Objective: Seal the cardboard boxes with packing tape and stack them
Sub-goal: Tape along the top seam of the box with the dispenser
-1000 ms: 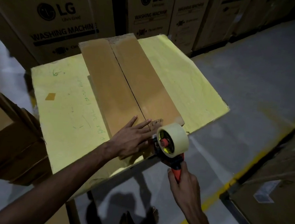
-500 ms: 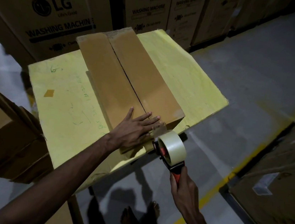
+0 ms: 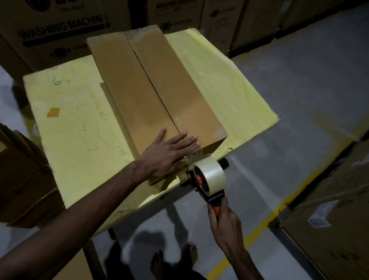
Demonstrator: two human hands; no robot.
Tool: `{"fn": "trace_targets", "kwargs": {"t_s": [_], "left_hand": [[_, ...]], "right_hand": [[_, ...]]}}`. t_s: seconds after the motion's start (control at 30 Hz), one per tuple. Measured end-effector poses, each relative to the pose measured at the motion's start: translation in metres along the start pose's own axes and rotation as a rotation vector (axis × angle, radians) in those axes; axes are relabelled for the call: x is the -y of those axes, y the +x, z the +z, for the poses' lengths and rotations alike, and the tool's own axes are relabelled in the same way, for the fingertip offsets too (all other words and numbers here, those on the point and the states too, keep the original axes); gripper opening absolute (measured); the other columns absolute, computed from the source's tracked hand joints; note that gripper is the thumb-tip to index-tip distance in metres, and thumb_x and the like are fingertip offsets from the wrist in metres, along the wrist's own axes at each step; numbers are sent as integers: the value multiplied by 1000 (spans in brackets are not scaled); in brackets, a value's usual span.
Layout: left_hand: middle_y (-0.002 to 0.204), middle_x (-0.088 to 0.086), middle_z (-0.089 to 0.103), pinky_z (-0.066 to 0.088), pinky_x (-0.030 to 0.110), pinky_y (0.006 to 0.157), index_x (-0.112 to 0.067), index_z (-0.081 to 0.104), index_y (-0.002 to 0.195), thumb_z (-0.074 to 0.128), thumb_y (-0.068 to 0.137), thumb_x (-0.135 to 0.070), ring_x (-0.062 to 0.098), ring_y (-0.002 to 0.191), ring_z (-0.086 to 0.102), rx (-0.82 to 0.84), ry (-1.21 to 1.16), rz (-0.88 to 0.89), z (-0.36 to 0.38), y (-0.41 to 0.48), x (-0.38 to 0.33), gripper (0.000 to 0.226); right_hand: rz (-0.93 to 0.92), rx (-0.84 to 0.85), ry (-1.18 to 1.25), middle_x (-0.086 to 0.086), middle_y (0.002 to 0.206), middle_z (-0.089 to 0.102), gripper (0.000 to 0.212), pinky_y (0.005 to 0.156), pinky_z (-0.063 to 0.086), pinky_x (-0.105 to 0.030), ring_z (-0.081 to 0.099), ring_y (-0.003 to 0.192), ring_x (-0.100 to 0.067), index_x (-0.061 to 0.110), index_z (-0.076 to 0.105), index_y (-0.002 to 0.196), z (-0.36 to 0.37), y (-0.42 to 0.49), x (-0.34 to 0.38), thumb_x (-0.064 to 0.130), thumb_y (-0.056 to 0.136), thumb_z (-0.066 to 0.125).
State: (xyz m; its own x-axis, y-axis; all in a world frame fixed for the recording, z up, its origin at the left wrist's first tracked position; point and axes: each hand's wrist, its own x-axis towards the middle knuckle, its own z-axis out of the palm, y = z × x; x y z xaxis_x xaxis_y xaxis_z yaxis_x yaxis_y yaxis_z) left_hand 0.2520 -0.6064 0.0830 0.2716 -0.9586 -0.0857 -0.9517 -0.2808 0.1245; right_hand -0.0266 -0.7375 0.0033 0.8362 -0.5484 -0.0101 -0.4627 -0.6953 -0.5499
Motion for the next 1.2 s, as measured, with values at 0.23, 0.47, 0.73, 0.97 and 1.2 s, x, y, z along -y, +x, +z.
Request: {"fn": "trace_targets", "kwargs": {"t_s": [0.23,0.47,0.73,0.97,1.2], "left_hand": [[172,-7,-5,-3,53,129,-30,-3,166,22,100,-59,19,159,-8,-12,-61,-23,3,-3,-10,76],[172,-9,3,3,54,129,-31,3,166,56,102,-40,19,159,-2,-50,-64,-32,9,-1,-12,84],[171,-12,4,2,49,128,-31,7,166,63,98,-33,16,159,1,-62,-99,-56,10,5,-13,88],[171,-11,4,9,52,128,-31,4,167,58,99,-24,19,160,2,-65,-82,-44,15,4,-21,86],[171,-13,4,5,50,129,-35,2,166,54,97,-23,17,160,0,-61,-64,-61,22,-15,-28,87]], "right_hand": [[60,8,24,-7,94,71,36,60,44,-34,68,81,-31,17,45,128,6,5,18,45,105,49],[25,-46,-73,-12,77,69,39,56,37,-30,67,68,-32,7,52,128,6,13,19,36,102,59],[186,-10,26,-18,85,69,44,61,45,-39,68,78,-41,10,47,137,28,17,40,36,103,55],[549,154,203,-12,88,66,38,67,56,-48,67,85,-40,20,58,96,54,19,23,56,101,49],[642,107,271,-13,68,60,50,47,55,-49,63,54,-36,24,45,81,64,24,-11,72,95,45]]}}
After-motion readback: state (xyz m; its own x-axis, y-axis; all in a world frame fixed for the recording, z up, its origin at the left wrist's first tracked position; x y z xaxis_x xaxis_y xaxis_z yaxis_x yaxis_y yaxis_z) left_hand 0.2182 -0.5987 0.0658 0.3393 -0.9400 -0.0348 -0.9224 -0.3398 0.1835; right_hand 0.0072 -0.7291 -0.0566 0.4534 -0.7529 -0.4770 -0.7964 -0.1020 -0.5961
